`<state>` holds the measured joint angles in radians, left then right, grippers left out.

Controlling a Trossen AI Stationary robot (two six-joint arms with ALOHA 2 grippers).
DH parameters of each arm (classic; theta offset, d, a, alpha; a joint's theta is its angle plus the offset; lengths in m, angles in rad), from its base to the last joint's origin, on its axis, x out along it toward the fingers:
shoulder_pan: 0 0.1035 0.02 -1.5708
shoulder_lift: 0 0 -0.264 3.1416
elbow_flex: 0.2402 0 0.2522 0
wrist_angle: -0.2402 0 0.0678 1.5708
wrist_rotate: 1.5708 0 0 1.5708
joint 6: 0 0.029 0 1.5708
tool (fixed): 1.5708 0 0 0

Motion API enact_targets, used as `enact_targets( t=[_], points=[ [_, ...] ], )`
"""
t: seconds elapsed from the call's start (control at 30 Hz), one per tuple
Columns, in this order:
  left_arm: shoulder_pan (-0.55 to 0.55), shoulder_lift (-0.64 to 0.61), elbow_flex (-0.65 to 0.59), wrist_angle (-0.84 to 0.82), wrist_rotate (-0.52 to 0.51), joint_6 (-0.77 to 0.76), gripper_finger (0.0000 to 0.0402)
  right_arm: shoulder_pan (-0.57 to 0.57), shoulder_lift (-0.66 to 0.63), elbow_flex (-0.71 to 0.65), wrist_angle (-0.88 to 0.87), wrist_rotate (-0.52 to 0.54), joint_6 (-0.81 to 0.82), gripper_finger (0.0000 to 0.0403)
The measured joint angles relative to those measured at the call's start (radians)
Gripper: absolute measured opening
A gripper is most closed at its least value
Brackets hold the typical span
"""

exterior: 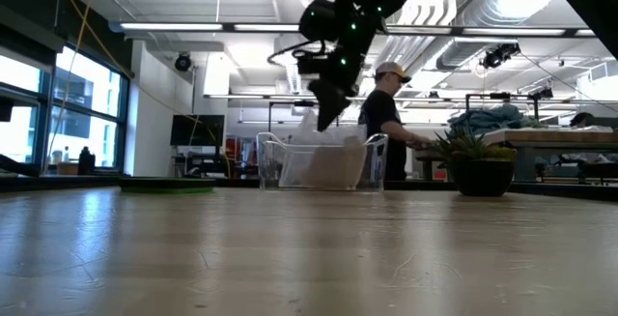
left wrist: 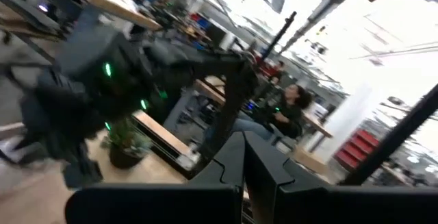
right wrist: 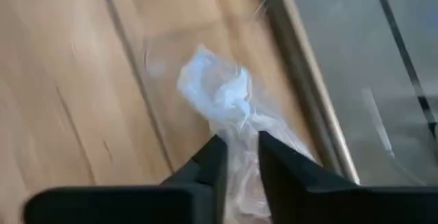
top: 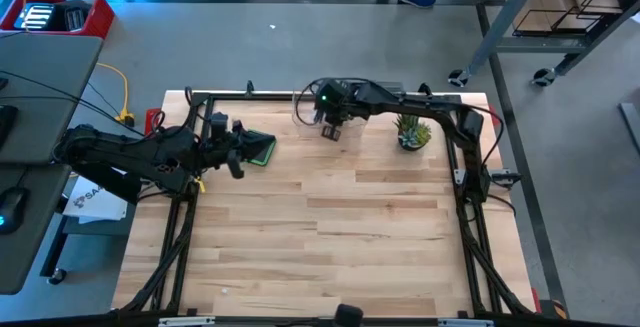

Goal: Roll bandage
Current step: Put the bagged bandage into the transparent bin, then move the transparent bin to the center of the table

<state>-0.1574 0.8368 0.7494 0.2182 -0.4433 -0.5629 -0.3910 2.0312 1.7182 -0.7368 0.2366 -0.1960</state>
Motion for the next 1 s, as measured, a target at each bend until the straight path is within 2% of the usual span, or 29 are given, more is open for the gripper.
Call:
enact_targets(
  t=[0.1,0.2,0.27,0.37,0.43,0.53,0.6,0.7,0.8,0.87,1.0],
  points=[
    [0.000,0.000,0.000,-0.011,0.025,-0.010,0.0000,0.000,0.000,0.046,0.001,-0.003,0.043,0.0105],
    [0.000,0.000,0.000,-0.019,0.042,-0.013,0.0000,0.014,0.000,0.093,-0.027,0.094,0.034,0.0150],
    [0.000,0.000,0.000,-0.020,0.047,-0.013,0.0000,0.020,0.000,0.145,-0.078,0.114,0.014,0.0171],
    [0.000,0.000,0.000,-0.020,0.049,-0.013,0.0000,0.015,-0.002,0.217,-0.178,-0.053,0.005,0.0184],
    [0.000,0.000,0.000,-0.021,0.050,-0.013,0.0000,0.011,-0.001,0.261,-0.246,-0.126,0.004,0.0185],
    [0.000,0.000,0.000,-0.021,0.049,-0.012,0.0000,0.006,-0.002,0.318,-0.318,-0.196,-0.017,0.0185],
    [0.000,0.000,0.000,-0.022,0.049,-0.012,0.0000,-0.011,-0.004,0.319,-0.352,-0.245,-0.087,0.0185],
    [0.000,0.000,0.000,-0.041,0.041,-0.011,0.0000,-0.080,-0.002,0.264,-0.327,-0.214,-0.111,0.0185],
    [0.000,0.000,0.000,-0.064,0.039,-0.025,0.0000,-0.197,0.001,0.217,-0.234,-0.110,-0.015,0.0175],
    [0.000,0.000,0.000,-0.072,0.038,-0.035,0.0000,-0.271,0.002,0.221,-0.167,-0.109,0.045,0.0149],
    [0.001,0.000,0.000,-0.076,0.038,-0.036,0.0000,-0.374,0.018,0.231,-0.043,-0.159,0.158,0.0032]
  ],
)
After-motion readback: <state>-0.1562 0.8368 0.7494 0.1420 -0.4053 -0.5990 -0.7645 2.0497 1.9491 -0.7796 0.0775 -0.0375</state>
